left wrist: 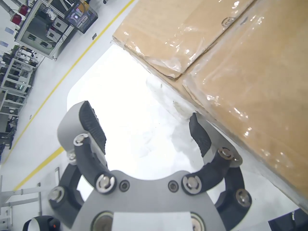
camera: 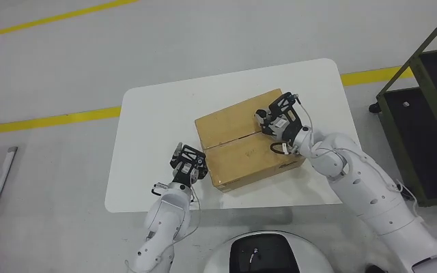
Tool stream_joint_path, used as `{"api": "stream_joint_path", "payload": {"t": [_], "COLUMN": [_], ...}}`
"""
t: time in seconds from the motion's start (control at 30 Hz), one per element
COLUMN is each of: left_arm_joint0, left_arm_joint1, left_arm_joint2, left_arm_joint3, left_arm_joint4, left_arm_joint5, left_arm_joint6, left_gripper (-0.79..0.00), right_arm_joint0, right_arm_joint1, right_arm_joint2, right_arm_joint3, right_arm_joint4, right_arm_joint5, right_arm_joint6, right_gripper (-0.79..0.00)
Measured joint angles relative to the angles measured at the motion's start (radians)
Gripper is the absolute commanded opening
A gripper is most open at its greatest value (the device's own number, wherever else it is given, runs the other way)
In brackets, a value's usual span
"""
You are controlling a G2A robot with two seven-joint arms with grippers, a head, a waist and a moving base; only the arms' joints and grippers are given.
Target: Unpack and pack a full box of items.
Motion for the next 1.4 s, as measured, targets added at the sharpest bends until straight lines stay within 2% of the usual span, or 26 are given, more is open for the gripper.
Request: {"api": "stream_joint_path", "payload": {"t": [0.07,0.1,0.13,0.17,0.23,0.3,0.33,0.37,0.43,0.57,1.0,1.4], "left_arm_joint0": [-0.007,-0.011,-0.014,-0.016,-0.019,-0.021,-0.021,-0.021,-0.017,-0.008,-0.021,-0.076], "left_arm_joint1": [-0.002,-0.003,-0.004,-0.005,-0.007,-0.01,-0.01,-0.011,-0.012,-0.015,-0.025,-0.041], "left_arm_joint2": [0.002,0.003,0.003,0.003,0.002,0.001,0.001,-0.001,-0.006,-0.023,-0.025,0.014], "left_arm_joint3": [0.006,0.008,0.009,0.01,0.012,0.012,0.009,0.006,-0.005,-0.027,-0.072,-0.134], "left_arm_joint4": [0.014,0.026,0.032,0.037,0.047,0.049,0.048,0.05,0.061,0.062,0.073,0.01], "left_arm_joint5": [0.016,0.029,0.041,0.054,0.081,0.094,0.098,0.102,0.118,0.15,0.144,0.083], "left_arm_joint6": [0.007,0.014,0.018,0.022,0.031,0.038,0.04,0.042,0.044,0.035,0.039,0.02], "left_gripper": [-0.265,-0.326,-0.345,-0.437,-0.499,-0.465,-0.354,-0.175,0.0,0.0,0.0,0.0], "right_arm_joint0": [0.001,0.001,0.002,0.003,0.004,0.005,0.006,0.007,0.009,0.012,0.016,0.015], "right_arm_joint1": [-0.001,-0.002,-0.003,-0.003,-0.005,-0.006,-0.007,-0.007,-0.009,-0.011,-0.018,-0.023], "right_arm_joint2": [0.0,0.0,0.0,0.0,0.001,0.002,0.002,0.003,0.003,0.004,0.008,0.017], "right_arm_joint3": [0.002,0.003,0.005,0.006,0.009,0.011,0.012,0.014,0.017,0.023,0.035,0.039], "right_arm_joint4": [0.002,0.002,0.003,0.003,0.005,0.006,0.007,0.007,0.01,0.009,0.014,0.028], "right_arm_joint5": [-0.001,-0.001,-0.001,-0.001,-0.001,0.0,-0.001,-0.001,-0.003,-0.005,-0.007,-0.012], "right_arm_joint6": [0.001,0.001,0.001,0.002,0.002,0.002,0.003,0.003,0.004,0.005,0.007,0.013], "right_gripper": [-0.785,-0.785,-0.785,-0.785,-0.785,-0.785,-0.785,-0.785,-0.785,-0.785,-0.785,-0.785]}}
